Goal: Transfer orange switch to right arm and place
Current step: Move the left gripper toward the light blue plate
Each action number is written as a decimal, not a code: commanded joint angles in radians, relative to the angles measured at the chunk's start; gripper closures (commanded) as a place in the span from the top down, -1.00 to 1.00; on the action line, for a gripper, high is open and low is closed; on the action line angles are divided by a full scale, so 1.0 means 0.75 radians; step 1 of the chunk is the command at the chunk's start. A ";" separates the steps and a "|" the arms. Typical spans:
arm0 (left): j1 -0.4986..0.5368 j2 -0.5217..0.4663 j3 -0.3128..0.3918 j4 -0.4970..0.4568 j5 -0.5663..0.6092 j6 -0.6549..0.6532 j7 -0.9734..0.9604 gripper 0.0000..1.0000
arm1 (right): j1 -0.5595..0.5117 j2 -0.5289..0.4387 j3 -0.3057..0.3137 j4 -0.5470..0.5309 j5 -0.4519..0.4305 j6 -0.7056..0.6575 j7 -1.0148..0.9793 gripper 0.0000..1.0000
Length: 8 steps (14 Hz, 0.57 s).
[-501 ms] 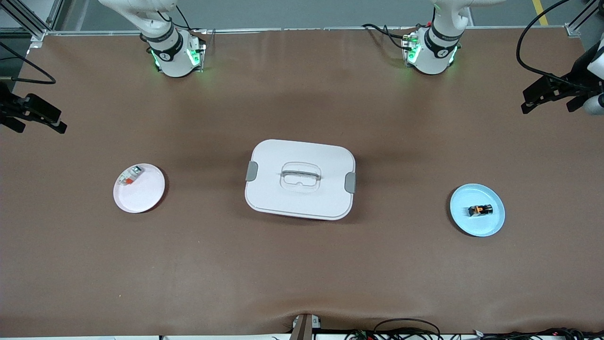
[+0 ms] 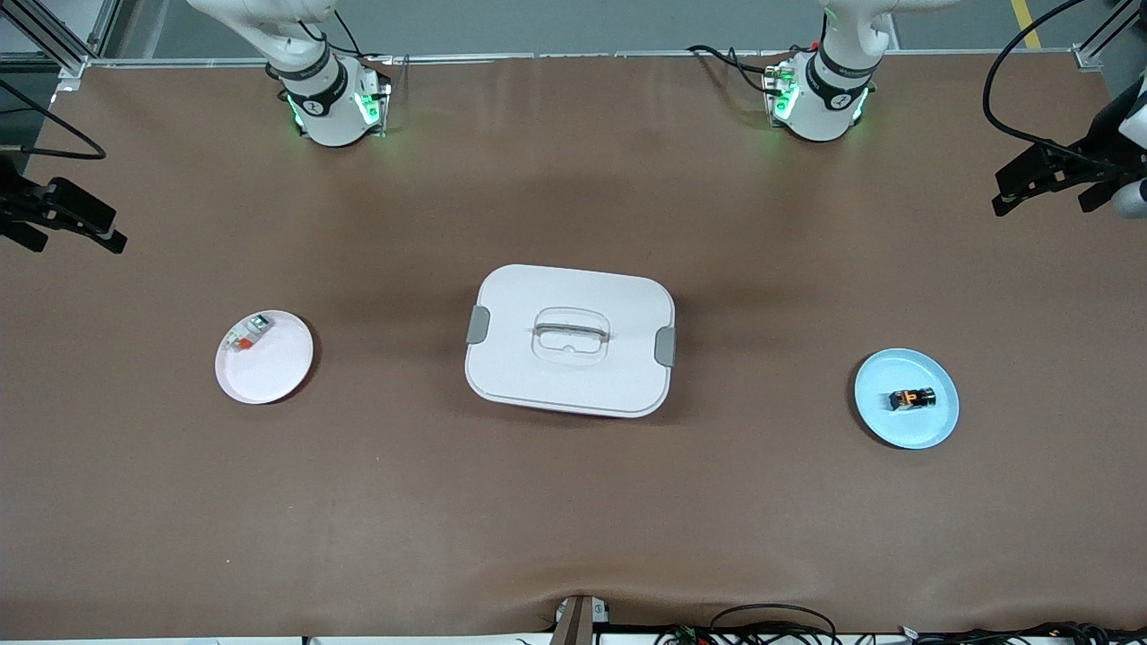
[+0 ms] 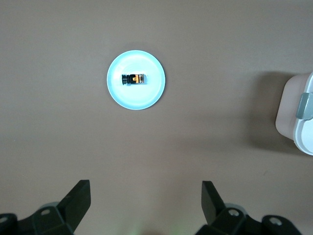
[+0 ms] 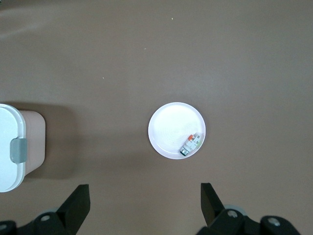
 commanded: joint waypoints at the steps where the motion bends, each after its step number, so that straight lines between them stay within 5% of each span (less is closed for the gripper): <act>1: 0.000 0.036 0.004 0.018 0.028 -0.006 0.018 1.00 | -0.021 -0.020 0.015 -0.001 -0.017 -0.011 -0.014 1.00; 8: 0.045 0.056 0.002 -0.052 0.035 0.112 0.022 1.00 | -0.023 -0.020 0.015 0.001 -0.017 -0.011 -0.014 1.00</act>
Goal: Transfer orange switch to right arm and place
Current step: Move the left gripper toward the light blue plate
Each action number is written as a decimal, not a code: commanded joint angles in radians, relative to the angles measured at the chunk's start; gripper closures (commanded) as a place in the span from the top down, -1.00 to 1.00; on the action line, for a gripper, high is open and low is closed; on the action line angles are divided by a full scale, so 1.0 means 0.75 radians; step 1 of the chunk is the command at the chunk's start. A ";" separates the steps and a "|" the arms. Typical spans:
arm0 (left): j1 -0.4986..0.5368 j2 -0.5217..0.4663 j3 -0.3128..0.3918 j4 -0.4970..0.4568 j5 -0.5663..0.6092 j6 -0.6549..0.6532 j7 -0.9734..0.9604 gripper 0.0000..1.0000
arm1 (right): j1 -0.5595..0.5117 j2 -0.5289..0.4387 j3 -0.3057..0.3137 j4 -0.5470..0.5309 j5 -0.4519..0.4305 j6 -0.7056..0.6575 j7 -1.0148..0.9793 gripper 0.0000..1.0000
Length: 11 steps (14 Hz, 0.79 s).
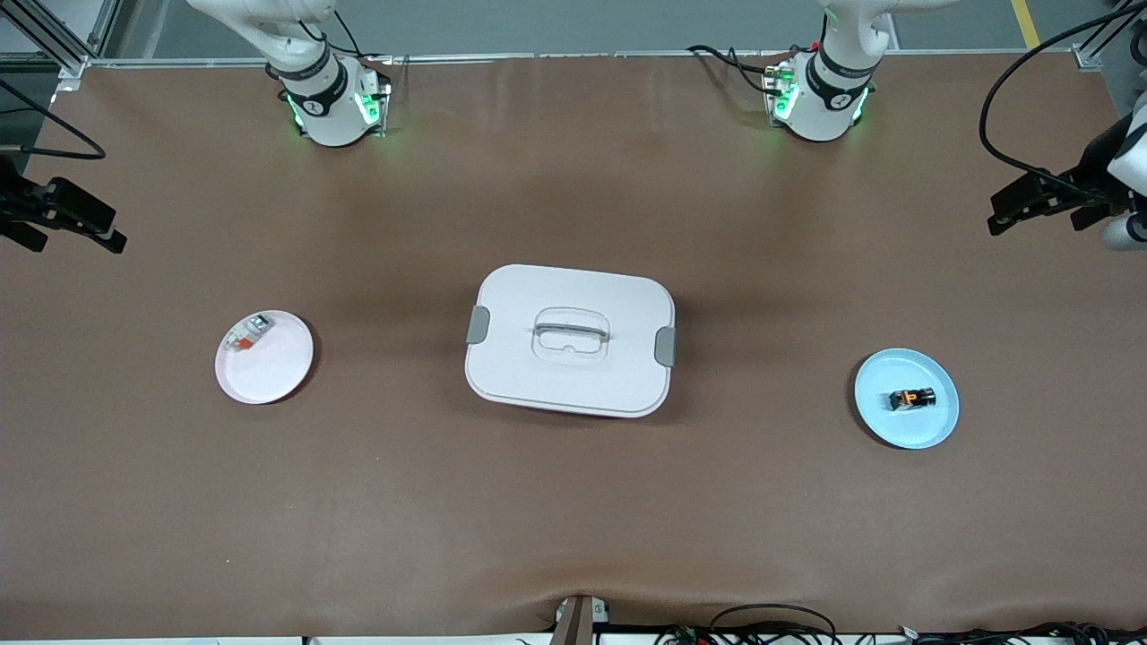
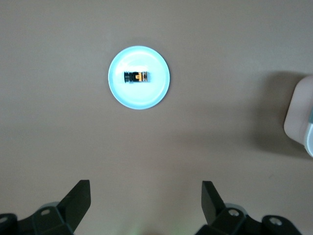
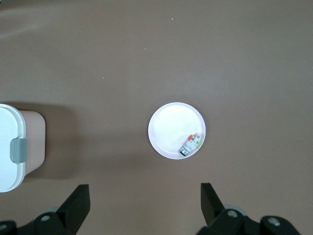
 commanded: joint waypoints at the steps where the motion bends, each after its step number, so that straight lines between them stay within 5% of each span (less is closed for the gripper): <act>1: 0.014 -0.005 -0.001 -0.055 0.033 0.082 0.022 1.00 | -0.023 -0.020 0.015 0.000 -0.016 -0.011 -0.014 1.00; 11: 0.030 0.134 0.001 -0.207 0.035 0.357 0.022 1.00 | -0.006 -0.018 0.023 0.000 -0.053 -0.007 -0.014 1.00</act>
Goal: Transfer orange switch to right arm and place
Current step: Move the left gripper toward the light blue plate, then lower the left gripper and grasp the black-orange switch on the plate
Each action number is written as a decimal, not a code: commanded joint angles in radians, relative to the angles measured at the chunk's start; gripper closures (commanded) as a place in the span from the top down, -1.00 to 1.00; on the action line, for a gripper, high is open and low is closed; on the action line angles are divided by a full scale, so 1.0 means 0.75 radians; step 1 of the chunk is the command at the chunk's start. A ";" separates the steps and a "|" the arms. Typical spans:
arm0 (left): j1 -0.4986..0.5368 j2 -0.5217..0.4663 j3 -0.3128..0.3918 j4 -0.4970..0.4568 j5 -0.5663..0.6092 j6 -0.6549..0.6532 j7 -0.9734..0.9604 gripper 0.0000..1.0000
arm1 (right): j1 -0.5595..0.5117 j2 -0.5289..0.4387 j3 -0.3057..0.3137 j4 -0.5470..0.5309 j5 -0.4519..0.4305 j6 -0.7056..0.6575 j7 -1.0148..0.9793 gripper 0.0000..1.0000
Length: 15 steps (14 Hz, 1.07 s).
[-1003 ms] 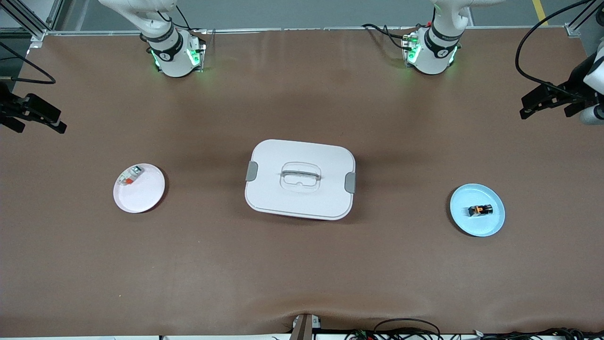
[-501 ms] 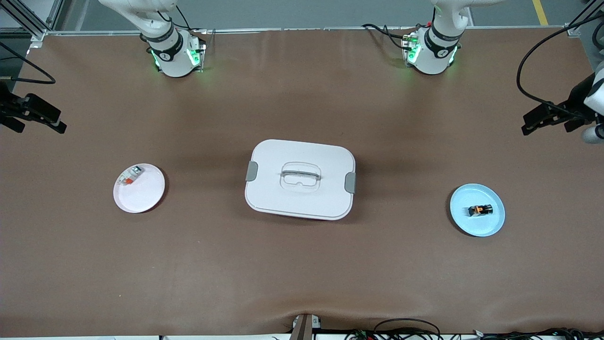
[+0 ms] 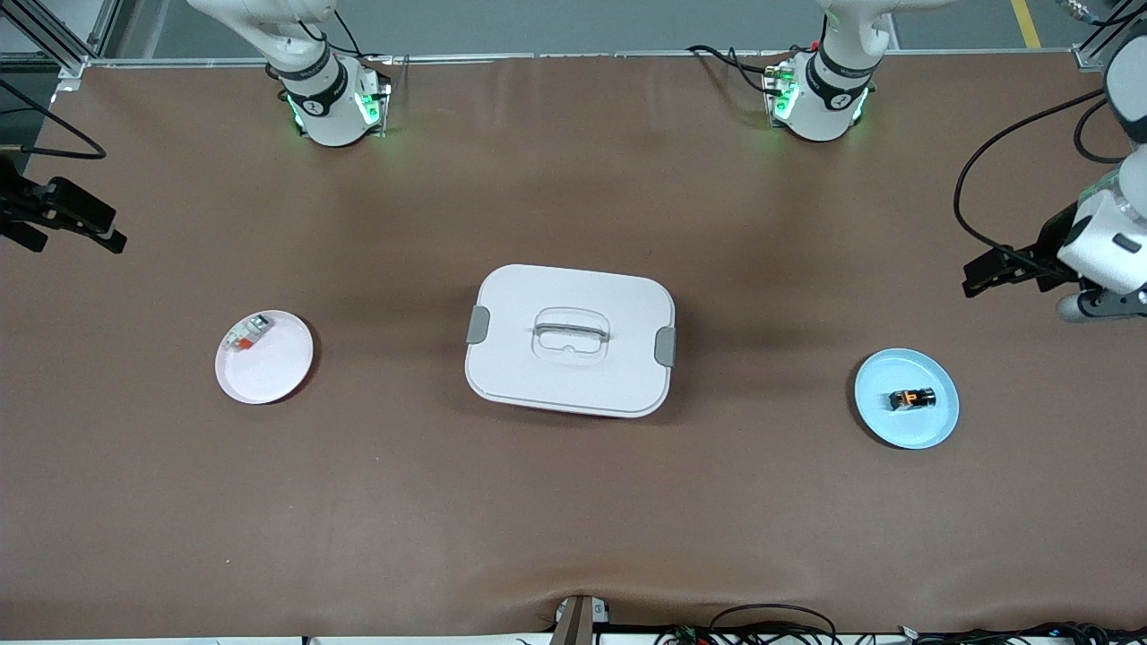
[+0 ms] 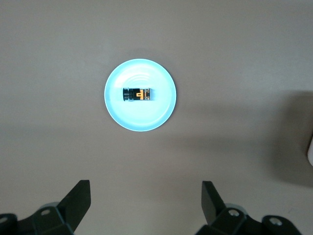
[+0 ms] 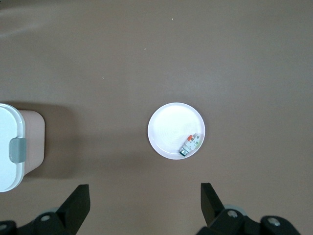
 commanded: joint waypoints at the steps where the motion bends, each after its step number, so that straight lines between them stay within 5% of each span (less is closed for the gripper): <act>1: 0.003 0.049 -0.002 -0.013 0.031 0.056 0.022 1.00 | -0.004 -0.018 0.019 -0.001 -0.045 -0.007 -0.012 1.00; 7: 0.005 0.190 -0.004 -0.160 0.174 0.369 0.024 1.00 | 0.002 -0.014 0.019 -0.001 -0.039 -0.003 -0.006 1.00; 15: 0.067 0.490 -0.008 -0.165 0.178 0.684 0.032 1.00 | 0.006 -0.008 0.019 0.022 -0.035 0.007 -0.012 1.00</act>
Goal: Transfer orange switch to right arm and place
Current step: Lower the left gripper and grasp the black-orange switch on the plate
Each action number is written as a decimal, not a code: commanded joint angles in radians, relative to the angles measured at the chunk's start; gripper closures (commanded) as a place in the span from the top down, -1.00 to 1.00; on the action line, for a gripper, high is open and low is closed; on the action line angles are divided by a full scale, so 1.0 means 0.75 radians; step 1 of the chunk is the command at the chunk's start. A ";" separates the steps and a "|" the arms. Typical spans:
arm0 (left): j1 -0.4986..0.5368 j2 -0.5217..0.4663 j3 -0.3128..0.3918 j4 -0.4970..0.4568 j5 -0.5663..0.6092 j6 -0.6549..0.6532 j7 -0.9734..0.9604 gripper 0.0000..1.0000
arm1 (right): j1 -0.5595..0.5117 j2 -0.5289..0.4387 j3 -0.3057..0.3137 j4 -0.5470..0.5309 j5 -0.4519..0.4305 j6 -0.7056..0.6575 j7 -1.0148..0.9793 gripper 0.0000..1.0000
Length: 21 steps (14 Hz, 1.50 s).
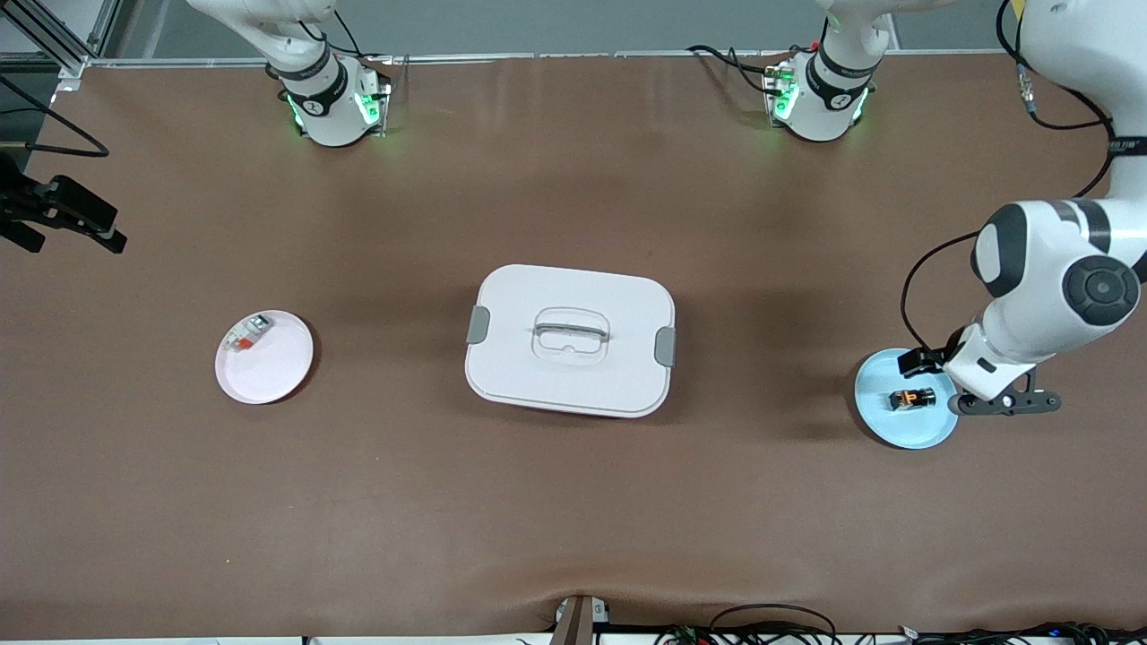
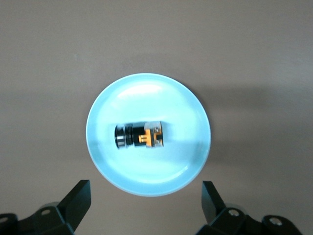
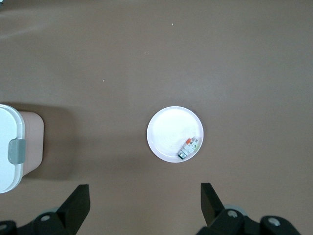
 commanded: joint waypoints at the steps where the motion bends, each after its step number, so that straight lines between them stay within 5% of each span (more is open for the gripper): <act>1: 0.039 0.081 -0.005 0.013 0.026 0.103 0.041 1.00 | 0.002 -0.008 0.006 0.008 -0.022 -0.001 -0.010 1.00; 17: 0.086 0.314 -0.009 0.019 0.008 0.341 0.045 1.00 | 0.039 0.004 0.006 0.012 -0.044 -0.007 -0.010 1.00; 18: 0.086 0.314 -0.009 0.019 0.008 0.341 0.045 0.69 | 0.039 0.004 0.006 0.012 -0.044 -0.007 -0.012 1.00; 21: 0.082 0.304 -0.009 0.021 0.008 0.339 0.039 -1.00 | 0.037 0.004 0.006 0.012 -0.040 -0.005 -0.001 1.00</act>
